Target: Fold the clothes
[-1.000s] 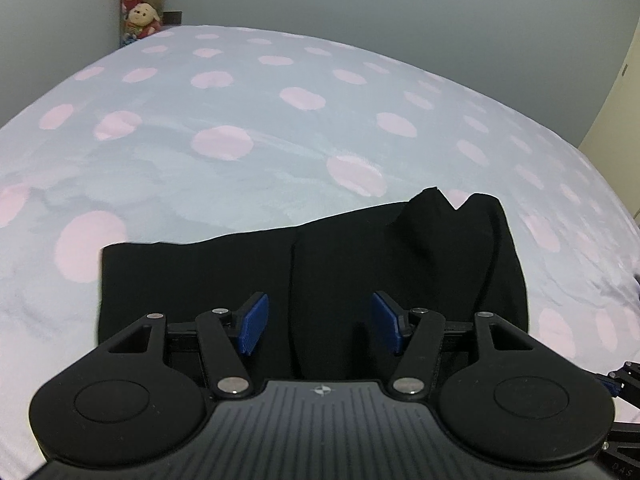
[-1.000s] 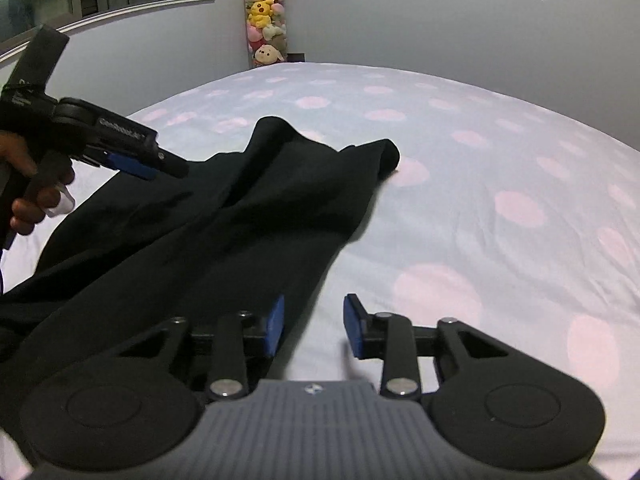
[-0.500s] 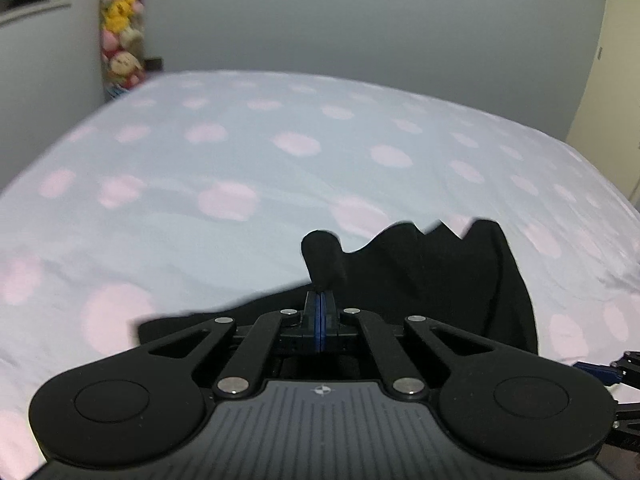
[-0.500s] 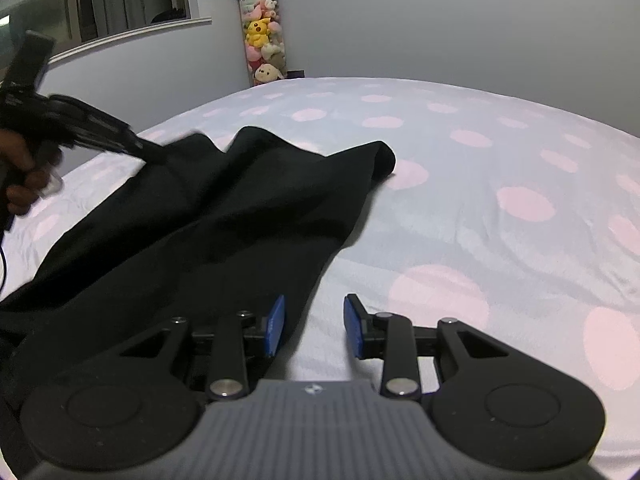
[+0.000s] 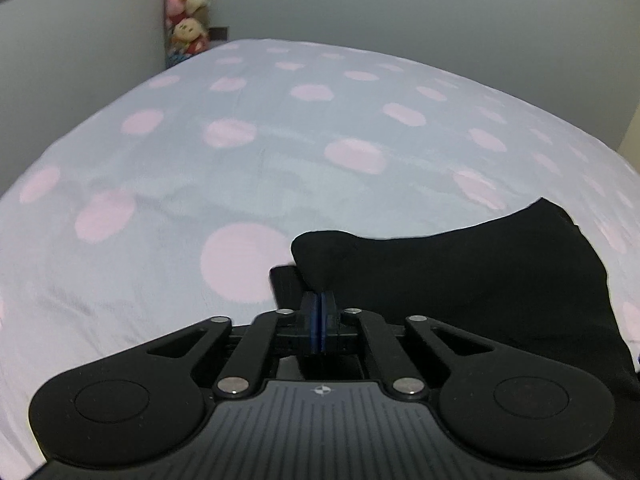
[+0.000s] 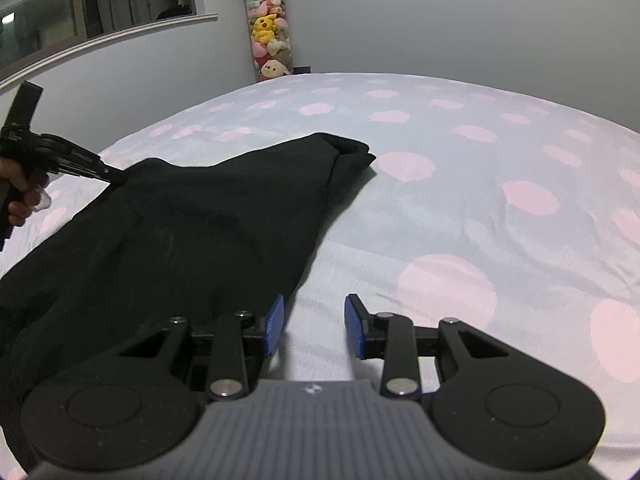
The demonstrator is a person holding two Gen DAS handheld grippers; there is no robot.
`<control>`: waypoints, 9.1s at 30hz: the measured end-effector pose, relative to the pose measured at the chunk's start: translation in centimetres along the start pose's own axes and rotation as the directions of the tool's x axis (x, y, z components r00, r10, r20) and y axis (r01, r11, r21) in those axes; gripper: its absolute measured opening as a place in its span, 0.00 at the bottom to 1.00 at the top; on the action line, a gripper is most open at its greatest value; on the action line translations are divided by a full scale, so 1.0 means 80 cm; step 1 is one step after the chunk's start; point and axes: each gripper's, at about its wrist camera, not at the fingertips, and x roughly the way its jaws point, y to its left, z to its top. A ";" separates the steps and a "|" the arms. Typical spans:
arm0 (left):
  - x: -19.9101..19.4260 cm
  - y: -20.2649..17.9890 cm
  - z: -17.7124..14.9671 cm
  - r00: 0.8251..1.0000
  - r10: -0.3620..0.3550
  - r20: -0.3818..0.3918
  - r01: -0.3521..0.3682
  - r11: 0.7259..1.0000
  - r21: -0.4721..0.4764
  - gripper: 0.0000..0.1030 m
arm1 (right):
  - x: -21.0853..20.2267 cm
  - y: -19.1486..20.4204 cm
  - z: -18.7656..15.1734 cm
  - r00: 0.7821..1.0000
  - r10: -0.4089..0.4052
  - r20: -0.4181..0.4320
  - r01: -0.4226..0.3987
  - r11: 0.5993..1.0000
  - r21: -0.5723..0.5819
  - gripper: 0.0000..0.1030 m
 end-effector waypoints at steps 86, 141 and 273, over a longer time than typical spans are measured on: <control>-0.258 -0.256 -0.297 0.988 0.086 0.129 -0.153 0.417 0.896 0.65 | -0.166 0.184 -0.105 0.998 0.011 0.062 0.036 0.719 -0.694 0.74; -0.247 -0.254 -0.281 0.987 0.111 0.112 -0.146 0.384 0.912 0.15 | -0.118 0.224 -0.168 0.957 -0.195 0.213 0.274 0.380 -0.883 0.24; -0.252 -0.188 -0.143 0.963 -0.146 0.226 0.131 0.988 0.080 0.05 | -0.183 0.074 -0.010 0.988 -0.087 0.127 0.068 0.986 0.150 0.12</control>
